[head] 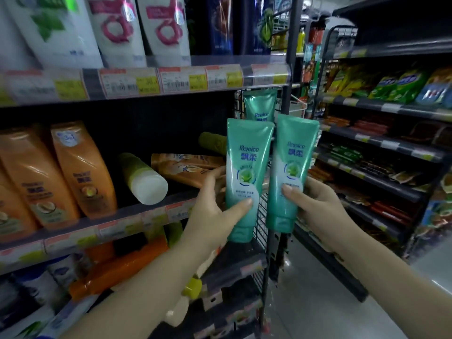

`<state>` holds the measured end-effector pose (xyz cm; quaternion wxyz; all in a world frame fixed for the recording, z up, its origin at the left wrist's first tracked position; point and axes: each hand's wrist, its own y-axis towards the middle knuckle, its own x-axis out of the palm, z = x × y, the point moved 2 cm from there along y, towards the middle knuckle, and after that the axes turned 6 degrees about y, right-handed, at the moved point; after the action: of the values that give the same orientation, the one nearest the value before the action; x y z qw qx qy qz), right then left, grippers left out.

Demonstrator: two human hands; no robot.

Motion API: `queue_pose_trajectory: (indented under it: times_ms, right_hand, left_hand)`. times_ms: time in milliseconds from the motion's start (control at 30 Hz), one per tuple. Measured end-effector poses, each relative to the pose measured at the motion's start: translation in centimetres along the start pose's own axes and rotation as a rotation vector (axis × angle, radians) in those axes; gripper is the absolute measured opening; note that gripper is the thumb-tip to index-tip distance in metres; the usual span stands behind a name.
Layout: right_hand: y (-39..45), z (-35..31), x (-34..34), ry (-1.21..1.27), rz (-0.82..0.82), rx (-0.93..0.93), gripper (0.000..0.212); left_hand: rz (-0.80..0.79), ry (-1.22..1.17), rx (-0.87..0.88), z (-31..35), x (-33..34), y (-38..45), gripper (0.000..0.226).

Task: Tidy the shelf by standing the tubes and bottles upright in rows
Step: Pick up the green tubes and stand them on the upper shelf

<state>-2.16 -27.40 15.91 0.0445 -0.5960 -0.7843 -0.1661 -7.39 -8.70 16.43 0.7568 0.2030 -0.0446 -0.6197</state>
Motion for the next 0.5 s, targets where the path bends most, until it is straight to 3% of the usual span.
queue_pose_trajectory:
  times_ms: [133, 367, 500]
  right_hand:
    - [1.6, -0.1, 0.5, -0.022, 0.000, -0.011, 0.054]
    - [3.4, 0.0, 1.4, -0.063, -0.022, -0.069, 0.045]
    - [4.9, -0.8, 2.0, -0.129, -0.022, -0.142, 0.037]
  left_hand:
    - [0.117, 0.011, 0.012, 1.0, -0.1, 1.0, 0.058]
    - [0.197, -0.033, -0.088, 2.0, -0.9, 3.0, 0.058]
    - [0.219, 0.005, -0.036, 2.4, -1.2, 5.0, 0.056]
